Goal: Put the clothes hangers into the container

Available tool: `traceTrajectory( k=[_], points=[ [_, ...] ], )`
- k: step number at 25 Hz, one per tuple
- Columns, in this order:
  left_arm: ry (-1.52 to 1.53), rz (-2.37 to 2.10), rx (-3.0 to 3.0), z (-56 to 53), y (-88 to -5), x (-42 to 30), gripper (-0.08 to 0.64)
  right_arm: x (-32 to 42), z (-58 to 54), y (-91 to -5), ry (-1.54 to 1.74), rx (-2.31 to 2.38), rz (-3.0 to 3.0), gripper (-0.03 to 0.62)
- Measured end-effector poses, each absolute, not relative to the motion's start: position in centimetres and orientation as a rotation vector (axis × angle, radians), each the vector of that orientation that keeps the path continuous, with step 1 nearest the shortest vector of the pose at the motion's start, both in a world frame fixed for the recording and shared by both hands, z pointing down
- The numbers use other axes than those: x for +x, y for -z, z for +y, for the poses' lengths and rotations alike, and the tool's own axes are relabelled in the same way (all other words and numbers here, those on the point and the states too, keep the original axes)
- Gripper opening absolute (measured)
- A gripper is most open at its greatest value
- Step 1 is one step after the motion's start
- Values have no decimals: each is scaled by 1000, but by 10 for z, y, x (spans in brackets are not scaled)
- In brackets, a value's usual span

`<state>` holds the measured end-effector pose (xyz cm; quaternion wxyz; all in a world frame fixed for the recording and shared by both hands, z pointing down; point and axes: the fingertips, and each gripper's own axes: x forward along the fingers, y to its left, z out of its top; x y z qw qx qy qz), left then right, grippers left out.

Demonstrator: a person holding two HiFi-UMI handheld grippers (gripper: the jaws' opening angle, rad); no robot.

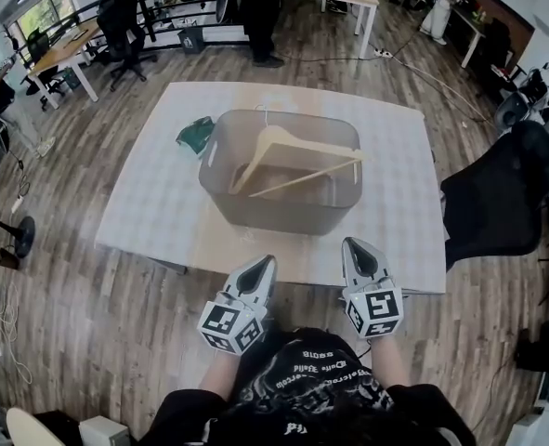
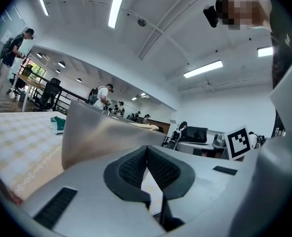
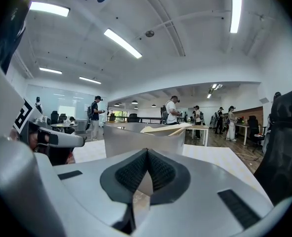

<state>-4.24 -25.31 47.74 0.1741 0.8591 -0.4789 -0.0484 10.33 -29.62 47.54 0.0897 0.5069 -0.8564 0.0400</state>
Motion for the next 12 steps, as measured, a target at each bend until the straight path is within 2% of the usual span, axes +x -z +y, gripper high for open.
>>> traceTrajectory(
  k=[12],
  points=[
    [53,-1394,2451,-261,-486,-46,20,100,-302,-483,-129,1483,-2541,8]
  ],
)
